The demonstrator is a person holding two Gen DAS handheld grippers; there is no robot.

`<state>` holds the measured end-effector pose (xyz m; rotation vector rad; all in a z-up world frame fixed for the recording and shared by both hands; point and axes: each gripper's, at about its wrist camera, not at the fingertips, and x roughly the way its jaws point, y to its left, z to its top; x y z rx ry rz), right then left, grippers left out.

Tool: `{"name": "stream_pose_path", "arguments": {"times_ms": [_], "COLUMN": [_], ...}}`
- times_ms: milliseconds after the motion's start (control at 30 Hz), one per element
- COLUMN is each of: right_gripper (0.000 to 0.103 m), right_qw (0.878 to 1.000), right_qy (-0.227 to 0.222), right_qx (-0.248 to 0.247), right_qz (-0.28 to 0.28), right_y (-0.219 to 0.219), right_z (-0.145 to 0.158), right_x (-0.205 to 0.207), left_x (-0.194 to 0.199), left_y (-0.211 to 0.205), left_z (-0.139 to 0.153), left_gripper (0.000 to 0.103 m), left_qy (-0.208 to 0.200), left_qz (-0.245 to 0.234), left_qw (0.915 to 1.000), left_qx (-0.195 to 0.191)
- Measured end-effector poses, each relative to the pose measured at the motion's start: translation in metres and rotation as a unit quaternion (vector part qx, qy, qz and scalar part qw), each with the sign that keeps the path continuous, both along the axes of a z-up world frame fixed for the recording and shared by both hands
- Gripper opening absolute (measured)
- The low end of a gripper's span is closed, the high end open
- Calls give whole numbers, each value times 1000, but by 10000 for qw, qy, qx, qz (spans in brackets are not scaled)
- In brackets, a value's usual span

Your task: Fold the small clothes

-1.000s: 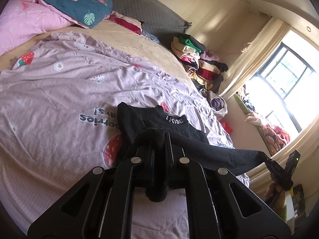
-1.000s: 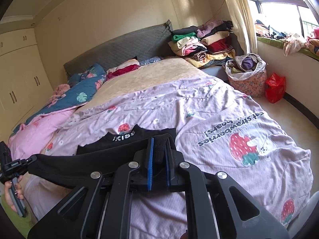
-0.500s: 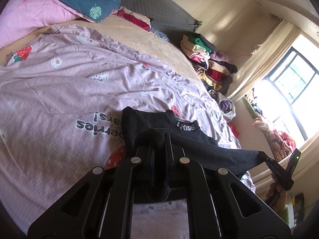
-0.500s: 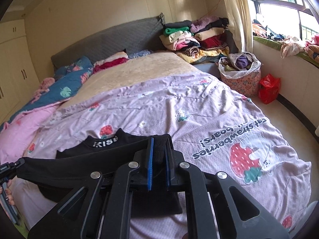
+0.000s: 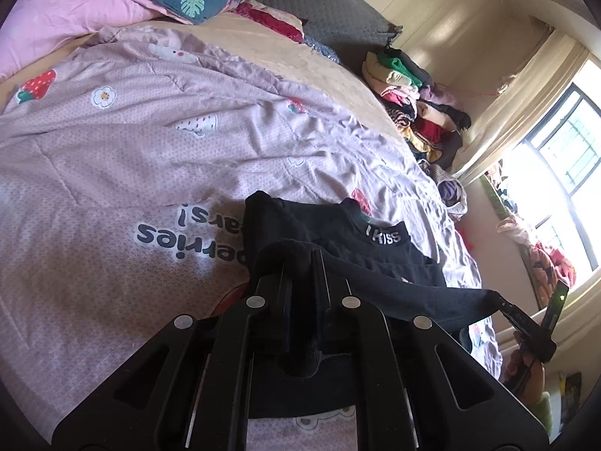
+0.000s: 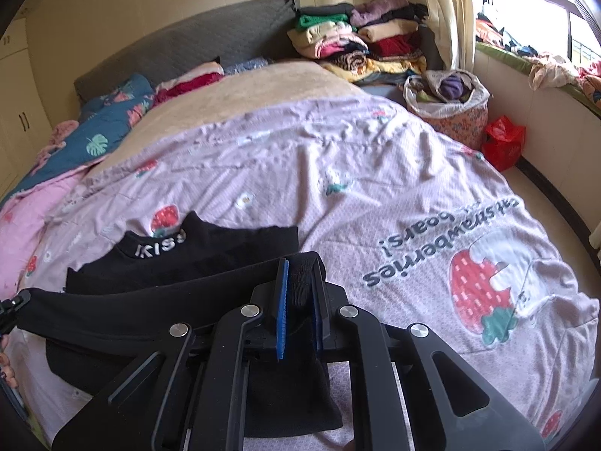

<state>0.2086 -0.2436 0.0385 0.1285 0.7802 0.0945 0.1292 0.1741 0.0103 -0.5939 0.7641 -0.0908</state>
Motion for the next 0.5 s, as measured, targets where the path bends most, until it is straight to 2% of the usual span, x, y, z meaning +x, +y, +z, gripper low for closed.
{"name": "stream_pose_path", "arguments": {"times_ms": [67,100,167,233,300,367,500], "right_gripper": [13,17,26,44,53,54,55], "right_qw": [10000,10000,9999,9998,9993,9988,9977], "right_qy": [-14,-32,-95,-209,-353,-489,-623], "right_qx": [-41,-85,-90,-75,-77,-35,-77], "right_qz": [10,-7,-2,4,-20,18,260], "right_y": [3,4,5,5,4,5,15], "right_z": [-3,-4,-4,-1,3,8,11], "right_x": [1,0,-2,-8,-15,-24,-42], "left_x": [1,0,-3,-8,-14,-19,-28], "left_y": [-2,-1,1,3,4,2,-10], "left_z": [-1,0,3,8,13,15,15], "left_gripper": [6,8,24,25,26,35,36], "left_qy": [23,9,-41,-111,-167,-193,-144], "left_qz": [38,77,185,258,304,275,66], "left_qw": [9999,9999,9995,9989,9978,9974,9959], "left_qx": [103,147,251,366,565,643,890]}}
